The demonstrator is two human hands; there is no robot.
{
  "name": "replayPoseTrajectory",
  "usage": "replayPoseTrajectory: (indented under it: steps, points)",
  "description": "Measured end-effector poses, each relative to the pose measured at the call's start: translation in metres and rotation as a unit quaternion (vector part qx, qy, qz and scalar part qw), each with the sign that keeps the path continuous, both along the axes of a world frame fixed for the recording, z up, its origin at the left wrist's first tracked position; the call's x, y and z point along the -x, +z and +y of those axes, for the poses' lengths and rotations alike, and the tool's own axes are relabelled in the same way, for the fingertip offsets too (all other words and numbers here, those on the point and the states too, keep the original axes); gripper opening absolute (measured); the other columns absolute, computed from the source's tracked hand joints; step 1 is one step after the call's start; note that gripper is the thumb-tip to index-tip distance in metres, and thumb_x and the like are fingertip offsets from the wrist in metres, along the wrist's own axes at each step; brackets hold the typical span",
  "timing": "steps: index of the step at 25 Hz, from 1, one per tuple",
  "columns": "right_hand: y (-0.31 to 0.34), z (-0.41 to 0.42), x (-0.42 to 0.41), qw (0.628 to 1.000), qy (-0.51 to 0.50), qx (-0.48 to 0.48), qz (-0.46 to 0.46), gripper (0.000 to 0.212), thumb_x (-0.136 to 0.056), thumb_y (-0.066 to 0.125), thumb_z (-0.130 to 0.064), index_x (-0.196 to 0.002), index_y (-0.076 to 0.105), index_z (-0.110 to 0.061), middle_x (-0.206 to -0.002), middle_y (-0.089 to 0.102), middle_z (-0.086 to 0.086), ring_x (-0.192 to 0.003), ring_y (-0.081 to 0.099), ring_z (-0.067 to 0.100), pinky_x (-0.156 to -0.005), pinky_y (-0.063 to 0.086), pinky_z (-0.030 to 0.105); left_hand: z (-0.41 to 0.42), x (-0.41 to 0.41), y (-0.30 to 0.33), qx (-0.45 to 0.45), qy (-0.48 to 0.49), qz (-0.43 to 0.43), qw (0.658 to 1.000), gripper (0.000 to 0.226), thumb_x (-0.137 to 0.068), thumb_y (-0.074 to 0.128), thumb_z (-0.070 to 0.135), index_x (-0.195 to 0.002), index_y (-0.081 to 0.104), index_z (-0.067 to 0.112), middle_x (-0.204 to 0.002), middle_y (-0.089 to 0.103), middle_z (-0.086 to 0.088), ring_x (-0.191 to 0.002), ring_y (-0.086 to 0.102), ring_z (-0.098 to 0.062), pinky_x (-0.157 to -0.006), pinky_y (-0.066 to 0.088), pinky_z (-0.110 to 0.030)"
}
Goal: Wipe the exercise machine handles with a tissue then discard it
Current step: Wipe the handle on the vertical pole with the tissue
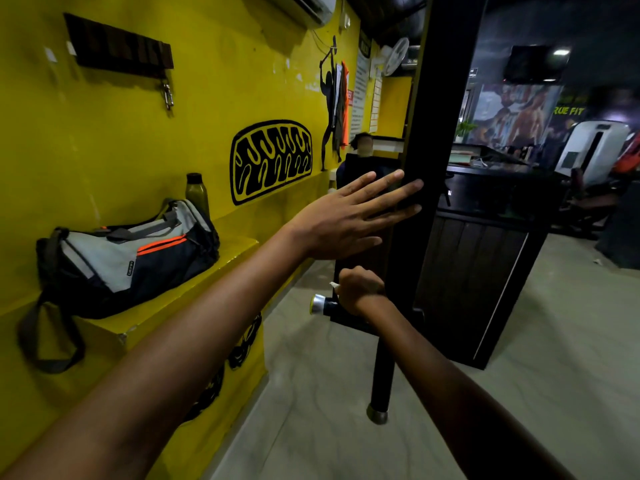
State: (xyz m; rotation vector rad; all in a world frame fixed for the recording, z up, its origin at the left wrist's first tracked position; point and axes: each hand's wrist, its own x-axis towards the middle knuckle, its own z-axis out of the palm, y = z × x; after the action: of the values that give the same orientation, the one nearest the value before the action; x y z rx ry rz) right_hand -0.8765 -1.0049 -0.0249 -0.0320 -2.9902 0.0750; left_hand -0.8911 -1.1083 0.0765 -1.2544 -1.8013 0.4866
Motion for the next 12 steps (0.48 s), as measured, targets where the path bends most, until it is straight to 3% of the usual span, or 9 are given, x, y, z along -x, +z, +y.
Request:
replayPoseTrajectory:
  steps: [5, 7, 9, 12]
  points:
    - [-0.011, 0.001, 0.004, 0.99, 0.032, 0.138, 0.016, 0.032, -0.095, 0.048, -0.035, -0.106, 0.064, -0.01, -0.114, 0.061, 0.019, -0.107, 0.057, 0.038, -0.082, 0.047, 0.038, 0.001, 0.002, -0.004, 0.002, 0.005, -0.001, 1.0, 0.065, -0.099, 0.038, 0.039, -0.153, 0.007, 0.021, -0.16, 0.001, -0.01, -0.147, -0.002, -0.03, -0.12, 0.005, -0.045]
    - [-0.01, 0.001, 0.001, 0.987, 0.054, 0.144, 0.042, 0.031, -0.096, 0.046, -0.035, -0.106, 0.065, -0.012, -0.114, 0.062, 0.018, -0.109, 0.056, 0.037, -0.082, 0.044, 0.036, 0.0, 0.001, -0.006, 0.003, 0.004, -0.003, 1.0, 0.064, -0.099, 0.038, 0.039, -0.153, 0.007, 0.021, -0.16, 0.002, -0.01, -0.147, -0.001, -0.029, -0.12, 0.005, -0.045]
    - [-0.006, 0.003, -0.001, 0.994, 0.052, 0.065, 0.074, 0.03, -0.098, 0.042, -0.025, -0.119, 0.059, -0.013, -0.121, 0.059, 0.018, -0.113, 0.054, 0.038, -0.089, 0.045, 0.039, 0.0, 0.0, -0.01, 0.0, 0.003, -0.007, 1.0, 0.064, -0.099, 0.038, 0.038, -0.153, 0.008, 0.021, -0.16, 0.003, -0.01, -0.147, -0.001, -0.029, -0.12, 0.005, -0.044]
    - [-0.01, -0.002, -0.011, 0.993, 0.039, -0.079, 0.083, 0.029, -0.096, 0.042, -0.01, -0.121, 0.056, -0.006, -0.122, 0.059, 0.016, -0.113, 0.057, 0.036, -0.089, 0.046, 0.04, -0.001, -0.001, -0.016, -0.002, 0.002, -0.012, 1.0, 0.063, -0.099, 0.039, 0.037, -0.152, 0.01, 0.021, -0.16, 0.004, -0.01, -0.147, 0.0, -0.029, -0.12, 0.005, -0.044]
